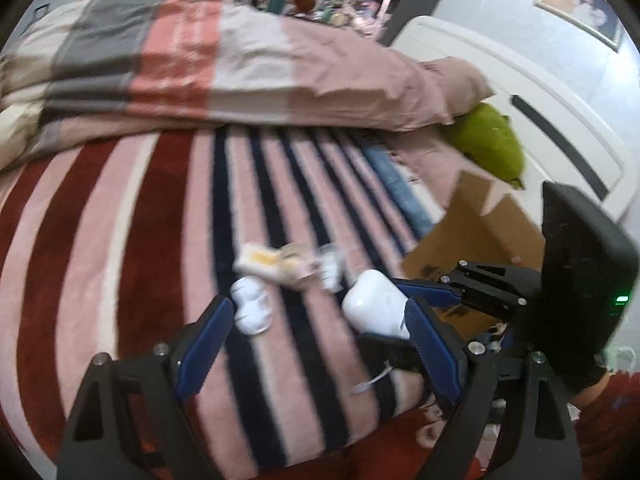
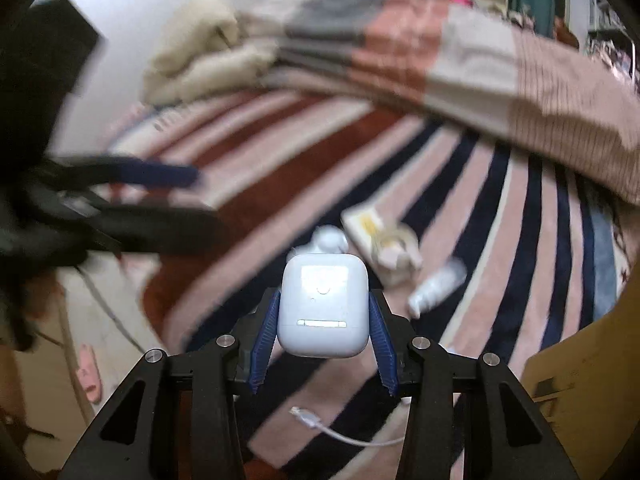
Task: Organize rigid objects
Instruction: 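Place the earbud case with the right gripper into the cardboard box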
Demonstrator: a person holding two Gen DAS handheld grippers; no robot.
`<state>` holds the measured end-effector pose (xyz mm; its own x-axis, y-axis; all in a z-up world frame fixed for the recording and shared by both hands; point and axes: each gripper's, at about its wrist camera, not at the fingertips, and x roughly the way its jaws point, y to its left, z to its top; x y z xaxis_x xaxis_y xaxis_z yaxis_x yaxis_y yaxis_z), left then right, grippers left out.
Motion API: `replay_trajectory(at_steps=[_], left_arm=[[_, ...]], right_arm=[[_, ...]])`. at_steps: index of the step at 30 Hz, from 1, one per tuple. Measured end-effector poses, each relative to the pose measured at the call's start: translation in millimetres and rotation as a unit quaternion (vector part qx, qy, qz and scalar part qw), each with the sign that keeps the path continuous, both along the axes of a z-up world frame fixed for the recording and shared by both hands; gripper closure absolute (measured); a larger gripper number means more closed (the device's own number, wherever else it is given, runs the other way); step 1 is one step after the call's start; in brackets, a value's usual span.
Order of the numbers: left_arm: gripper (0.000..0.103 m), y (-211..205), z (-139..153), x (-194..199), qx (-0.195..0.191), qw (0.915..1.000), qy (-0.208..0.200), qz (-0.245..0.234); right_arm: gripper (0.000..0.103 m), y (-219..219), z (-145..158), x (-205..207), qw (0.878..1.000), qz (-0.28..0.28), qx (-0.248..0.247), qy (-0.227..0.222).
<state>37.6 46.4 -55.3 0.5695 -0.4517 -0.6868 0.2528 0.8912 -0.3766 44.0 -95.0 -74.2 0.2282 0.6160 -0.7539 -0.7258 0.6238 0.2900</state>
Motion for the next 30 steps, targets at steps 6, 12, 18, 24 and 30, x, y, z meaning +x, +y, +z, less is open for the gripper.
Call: replay_trajectory(at_steps=[6, 12, 18, 24, 30], left_arm=[[0.054, -49.5, 35.9, 14.2, -0.043, 0.9961, -0.022, -0.074], [0.069, -115.3, 55.5, 34.4, -0.034, 0.9908, -0.026, -0.128], [0.069, -186.8, 59.3, 60.5, -0.014, 0.9840, -0.007, -0.177], [0.069, -239.3, 47.8, 84.5, 0.022, 0.9752, 0.041, -0.216], [0.047, -254.3, 40.6, 93.1, 0.071, 0.9740, 0.059, -0.207]], right_arm=[[0.063, -32.1, 58.3, -7.9, 0.998, 0.005, 0.049, -0.045], [0.063, -80.7, 71.6, 2.9, 0.996, -0.038, 0.055, -0.060], [0.063, -139.6, 65.3, 22.7, 0.993, -0.095, 0.041, -0.050], [0.063, -191.7, 48.5, 39.8, 0.990, -0.139, 0.020, -0.004], [0.063, -202.8, 25.5, 56.2, 0.987, -0.154, -0.011, 0.046]])
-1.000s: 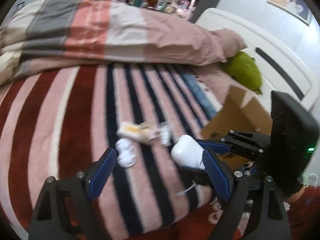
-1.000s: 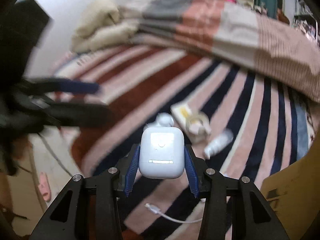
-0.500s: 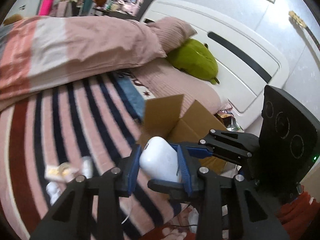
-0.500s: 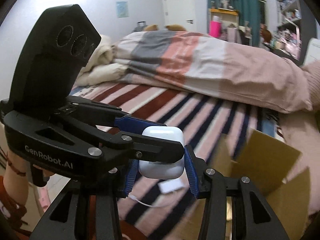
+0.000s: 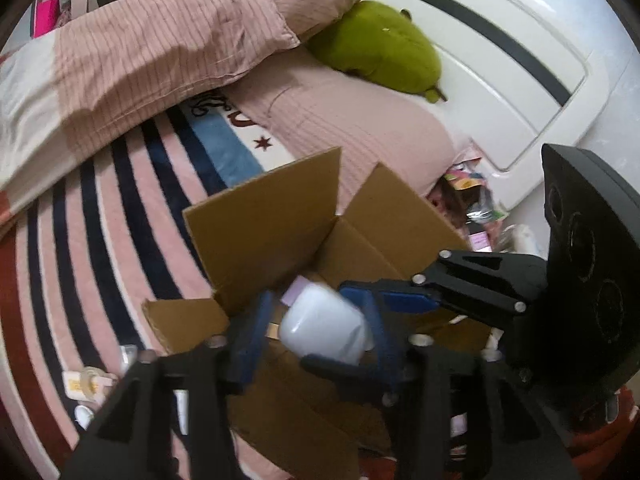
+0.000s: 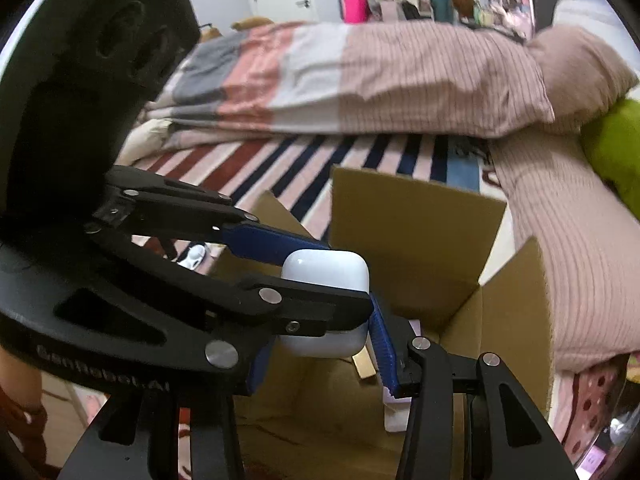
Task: Organize rigid objects
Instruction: 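Place the earbud case with the right gripper into the cardboard box, then grasp the white contact-lens case with the right gripper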
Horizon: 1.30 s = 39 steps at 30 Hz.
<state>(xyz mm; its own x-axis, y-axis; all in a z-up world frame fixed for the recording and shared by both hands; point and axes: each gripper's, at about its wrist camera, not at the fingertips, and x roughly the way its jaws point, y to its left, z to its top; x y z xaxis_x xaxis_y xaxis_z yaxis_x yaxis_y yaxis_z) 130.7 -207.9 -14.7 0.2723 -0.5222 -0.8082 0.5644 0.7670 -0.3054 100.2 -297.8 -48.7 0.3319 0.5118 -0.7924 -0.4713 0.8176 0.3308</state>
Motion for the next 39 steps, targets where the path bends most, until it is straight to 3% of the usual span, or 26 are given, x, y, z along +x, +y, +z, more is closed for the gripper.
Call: replay_trajectory(at_steps=[4, 6, 11, 16, 20, 22, 27, 31, 36, 39], left_arm=[[0.043, 11.1, 5.1, -1.9, 0.013, 0.9997, -0.013, 0.016], [0.034, 22.4, 10.4, -4.7, 0.013, 0.9991, -0.028, 0.028], [0.033, 69.8, 30.0, -19.9, 0.015, 0.9947, -0.072, 0.071], [0.031, 137.9, 39.5, -38.2, 0.025, 0.9848, -0.110, 0.132], [0.024, 204.7, 25.4, -55.3, 0.028, 0.9742, -0.116, 0.192], [0.024, 232.7, 13.2, -62.0, 0.030, 0.9700, -0.109, 0.215], [0.023, 291.0, -36.4, -77.2, 0.050, 0.9590, -0.075, 0.269], [0.023, 319.2, -67.6, -91.1, 0.045, 0.9535, -0.054, 0.293], [0.023, 332.6, -89.3, -99.7, 0.036, 0.9494, -0.035, 0.310], [0.023, 336.7, -94.6, -102.4, 0.030, 0.9486, -0.030, 0.313]], right_arm=[[0.062, -5.2, -8.1, 3.2, 1.000, -0.014, -0.012, 0.016], [0.062, -7.1, -8.3, 2.4, 1.000, -0.015, -0.012, 0.017], [0.062, 5.7, 3.1, -4.5, 1.000, -0.003, 0.004, 0.005], [0.062, 50.0, 27.5, -19.5, 0.998, 0.047, 0.035, -0.034], [0.061, 100.8, 37.7, -32.8, 0.991, 0.107, 0.070, -0.043], [0.051, 133.4, 34.3, -40.3, 0.986, 0.139, 0.078, -0.038], [0.049, 194.9, -2.4, -46.6, 0.980, 0.180, 0.086, 0.005], [0.049, 239.1, -54.4, -42.9, 0.980, 0.187, 0.052, 0.037], [0.048, 266.4, -95.5, -24.3, 0.983, 0.166, 0.034, 0.068], [0.048, 277.0, -105.4, -17.4, 0.985, 0.158, 0.022, 0.065]])
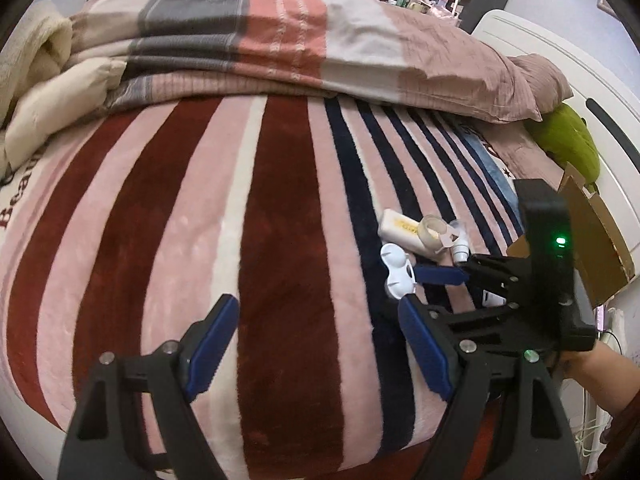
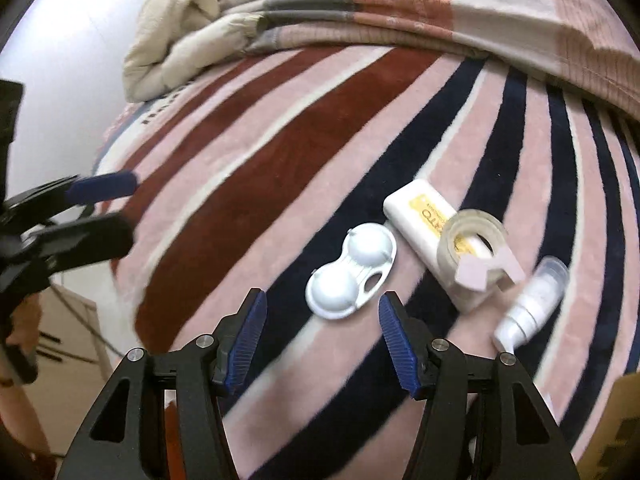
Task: Organize rigid objects
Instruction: 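Grasp the white contact-lens case with the right gripper, then drop the contact-lens case with the right gripper into the cardboard box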
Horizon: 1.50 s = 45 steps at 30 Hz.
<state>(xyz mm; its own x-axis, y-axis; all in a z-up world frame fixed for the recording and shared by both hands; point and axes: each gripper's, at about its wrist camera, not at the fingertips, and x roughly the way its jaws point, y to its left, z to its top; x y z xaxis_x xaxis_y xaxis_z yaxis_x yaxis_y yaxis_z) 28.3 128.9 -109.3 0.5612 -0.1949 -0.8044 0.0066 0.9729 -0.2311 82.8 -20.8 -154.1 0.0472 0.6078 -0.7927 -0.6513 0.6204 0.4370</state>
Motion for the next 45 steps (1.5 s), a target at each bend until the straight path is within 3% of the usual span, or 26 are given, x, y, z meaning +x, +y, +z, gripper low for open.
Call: replay_trajectory(at_steps=[3, 6, 7, 12, 15, 17, 19, 21, 23, 24, 29, 34, 37, 41, 45], left_arm=[[0.023, 0.7, -2.4, 2.8, -0.003, 1.0000, 0.000, 0.000], [0.023, -0.2, -2.3, 4.1, -0.006, 1.0000, 0.000, -0.001], [0.023, -0.4, -2.1, 4.2, -0.007, 1.0000, 0.000, -0.002], [0.023, -8.7, 0.8, 4.3, -0.012, 0.9999, -0.004, -0.010], [0.023, -13.9, 2.8, 3.2, -0.013, 0.9998, -0.005, -0.015], [0.023, -16.3, 3.6, 2.8, -0.010, 0.9998, -0.004, -0.016], [0.023, -16.9, 4.2, 2.2, -0.008, 0.9998, -0.003, -0.016], [0.023, -16.5, 4.2, 1.1, -0.008, 0.9998, -0.001, -0.016], [0.023, -15.7, 4.1, 0.6, -0.006, 0.9999, 0.001, -0.014], [0.023, -15.3, 4.1, 0.7, -0.007, 0.9999, 0.002, -0.013], [0.024, -23.5, 12.2, 4.7, -0.032, 0.9991, -0.005, -0.027], [0.026, -55.7, 38.0, 13.9, -0.070, 0.9943, -0.032, -0.074], [0.043, -81.5, 59.0, 19.3, -0.104, 0.9870, -0.050, -0.113], [0.077, -118.6, 82.9, 28.1, -0.127, 0.9763, -0.063, -0.163], [0.080, -160.6, 102.9, 38.5, -0.126, 0.9685, -0.076, -0.201]], right_arm=[[0.048, 8.4, -7.2, 5.2, 1.000, -0.011, -0.013, -0.009], [0.074, 11.9, -10.1, 9.1, 0.999, -0.027, -0.027, -0.022], [0.075, 12.1, -9.8, 9.8, 0.998, -0.027, -0.037, -0.035], [0.076, 4.3, -1.0, 3.1, 0.998, -0.007, -0.031, -0.053], [0.076, -0.9, -1.3, -2.7, 0.999, 0.039, -0.027, -0.023], [0.074, -3.1, -5.1, -5.1, 0.998, 0.036, -0.046, -0.025], [0.054, -5.6, -6.8, -5.5, 0.998, 0.027, -0.050, -0.034], [0.049, -6.5, -7.8, -4.3, 0.999, 0.017, -0.034, -0.032], [0.057, -5.3, -8.9, -4.3, 0.999, 0.013, -0.029, -0.036], [0.075, -3.9, -8.9, -5.3, 0.998, 0.010, -0.035, -0.052], [0.075, -4.8, 4.5, -11.6, 0.996, 0.019, -0.030, -0.076], [0.075, -30.0, 56.4, -25.0, 0.994, 0.025, 0.019, -0.100], [0.075, -54.4, 88.6, -30.6, 0.992, 0.022, 0.050, -0.113], [0.075, -87.6, 122.7, -34.5, 0.988, 0.012, 0.071, -0.136], [0.076, -122.5, 142.2, -33.5, 0.984, -0.017, 0.074, -0.160]])
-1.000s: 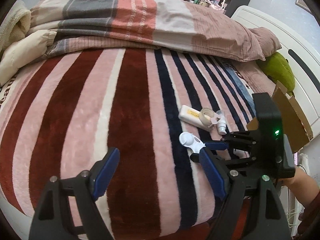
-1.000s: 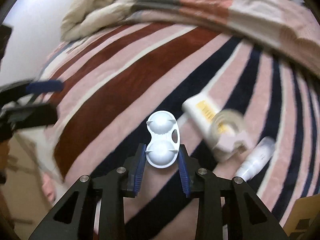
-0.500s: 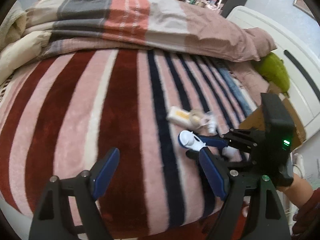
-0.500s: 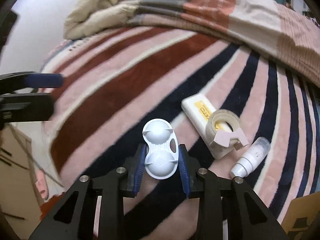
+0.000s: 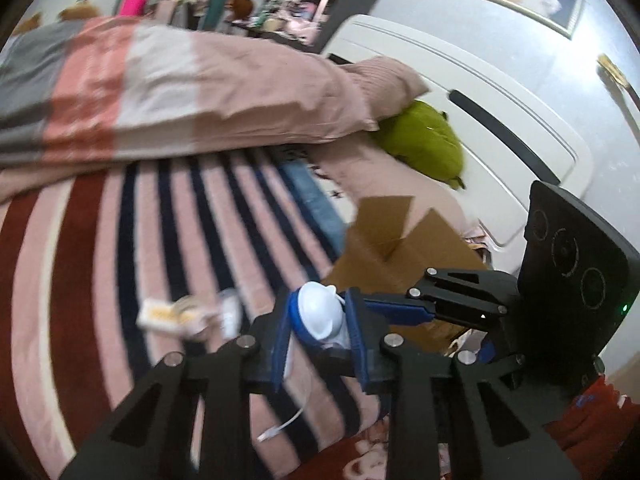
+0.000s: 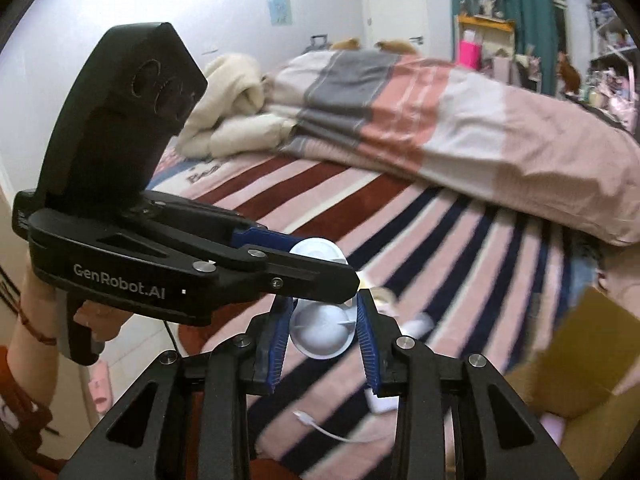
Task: Organize rigid objects
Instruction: 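Drop the contact-lens case with the right gripper into the cardboard box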
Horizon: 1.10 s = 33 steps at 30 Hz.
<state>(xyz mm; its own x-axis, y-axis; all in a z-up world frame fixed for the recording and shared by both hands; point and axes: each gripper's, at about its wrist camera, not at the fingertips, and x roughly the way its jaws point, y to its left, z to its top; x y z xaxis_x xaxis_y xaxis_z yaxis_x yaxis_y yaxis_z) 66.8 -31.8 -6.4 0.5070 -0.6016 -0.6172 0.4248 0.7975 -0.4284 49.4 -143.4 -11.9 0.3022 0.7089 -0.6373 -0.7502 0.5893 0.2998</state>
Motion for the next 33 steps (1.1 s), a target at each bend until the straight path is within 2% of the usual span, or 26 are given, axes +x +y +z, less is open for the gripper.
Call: replay_trajectory(at_steps=[5, 10, 17, 19, 21, 23, 24, 28, 33], left_arm=[[0.080, -60.0, 11.1, 19.1, 0.014, 0.9990, -0.002, -0.043], [0.080, -114.2, 8.3, 39.7, 0.028, 0.9958, 0.016, -0.085], [0.080, -174.1, -7.3, 60.3, 0.098, 0.9865, 0.055, -0.119], [0.073, -181.7, -10.8, 63.2, 0.121, 0.9839, 0.060, -0.118], [0.049, -183.4, -10.4, 63.0, 0.132, 0.9834, 0.055, -0.111], [0.035, -176.3, -6.0, 61.4, 0.136, 0.9847, 0.041, -0.101], [0.033, -172.0, -3.7, 59.2, 0.140, 0.9848, 0.034, -0.097], [0.032, -144.9, 9.5, 49.3, 0.149, 0.9863, 0.007, -0.072], [0.028, -80.6, 25.7, 38.6, 0.141, 0.9898, -0.018, -0.006]], right_arm=[[0.076, -52.3, 8.1, 11.6, 0.999, -0.047, 0.000, -0.005], [0.076, -103.2, 5.1, 24.5, 0.995, -0.093, -0.012, 0.013], [0.076, -148.9, -17.0, 37.5, 0.987, -0.137, -0.056, 0.058], [0.076, -152.2, -25.2, 39.6, 0.985, -0.139, -0.080, 0.064], [0.074, -150.6, -32.1, 41.7, 0.982, -0.141, -0.102, 0.072], [0.066, -152.8, -37.8, 41.9, 0.980, -0.145, -0.109, 0.081], [0.063, -155.6, -39.8, 41.9, 0.980, -0.147, -0.107, 0.083], [0.062, -156.8, -37.2, 41.1, 0.980, -0.150, -0.093, 0.087], [0.062, -136.7, -17.3, 31.6, 0.988, -0.128, -0.065, 0.060]])
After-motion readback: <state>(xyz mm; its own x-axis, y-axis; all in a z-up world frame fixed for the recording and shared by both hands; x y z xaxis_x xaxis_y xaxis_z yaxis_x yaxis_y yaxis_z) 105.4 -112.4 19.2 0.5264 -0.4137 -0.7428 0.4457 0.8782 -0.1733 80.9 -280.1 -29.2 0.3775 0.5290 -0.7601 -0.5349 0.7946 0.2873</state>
